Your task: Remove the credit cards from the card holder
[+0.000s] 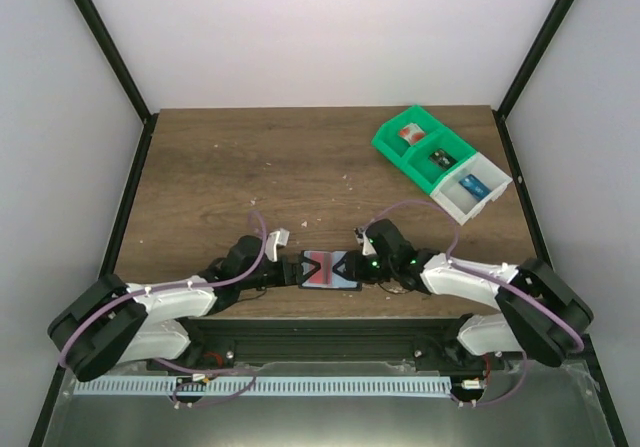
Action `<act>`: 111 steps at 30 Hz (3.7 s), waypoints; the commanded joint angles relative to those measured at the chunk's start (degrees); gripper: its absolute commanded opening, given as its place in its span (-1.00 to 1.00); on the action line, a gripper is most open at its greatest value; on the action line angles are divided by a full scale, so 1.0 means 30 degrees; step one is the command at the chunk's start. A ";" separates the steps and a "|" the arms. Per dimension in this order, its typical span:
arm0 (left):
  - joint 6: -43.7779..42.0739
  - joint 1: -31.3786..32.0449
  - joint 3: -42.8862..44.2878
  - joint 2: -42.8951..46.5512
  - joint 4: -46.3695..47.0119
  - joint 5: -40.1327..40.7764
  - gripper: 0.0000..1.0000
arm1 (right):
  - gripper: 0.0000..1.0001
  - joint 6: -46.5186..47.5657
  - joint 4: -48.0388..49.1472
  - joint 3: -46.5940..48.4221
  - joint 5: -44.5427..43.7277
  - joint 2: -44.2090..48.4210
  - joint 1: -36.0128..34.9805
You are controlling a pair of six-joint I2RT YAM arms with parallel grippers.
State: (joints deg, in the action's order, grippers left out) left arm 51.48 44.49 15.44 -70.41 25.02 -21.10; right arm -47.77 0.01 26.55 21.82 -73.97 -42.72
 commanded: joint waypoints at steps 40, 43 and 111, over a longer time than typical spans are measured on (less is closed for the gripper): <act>0.1569 -0.0136 -0.0370 -0.2509 0.5449 -0.1323 0.85 | -0.60 -0.1553 0.2794 0.0533 -0.1684 -0.4671 -0.1192; 0.1560 -0.0148 -0.0236 -0.3009 0.5686 -0.1585 0.85 | -0.61 -0.1589 0.2972 0.0527 -0.1507 -0.4862 -0.1200; 0.1898 0.0615 0.1303 -0.2658 0.3821 -0.1449 0.82 | -0.58 -0.2090 0.3859 -0.0309 -0.1677 -0.3396 -0.1200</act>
State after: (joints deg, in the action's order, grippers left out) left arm 56.82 45.89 18.41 -78.94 34.52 -24.75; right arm -53.67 13.43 26.81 18.17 -85.76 -45.91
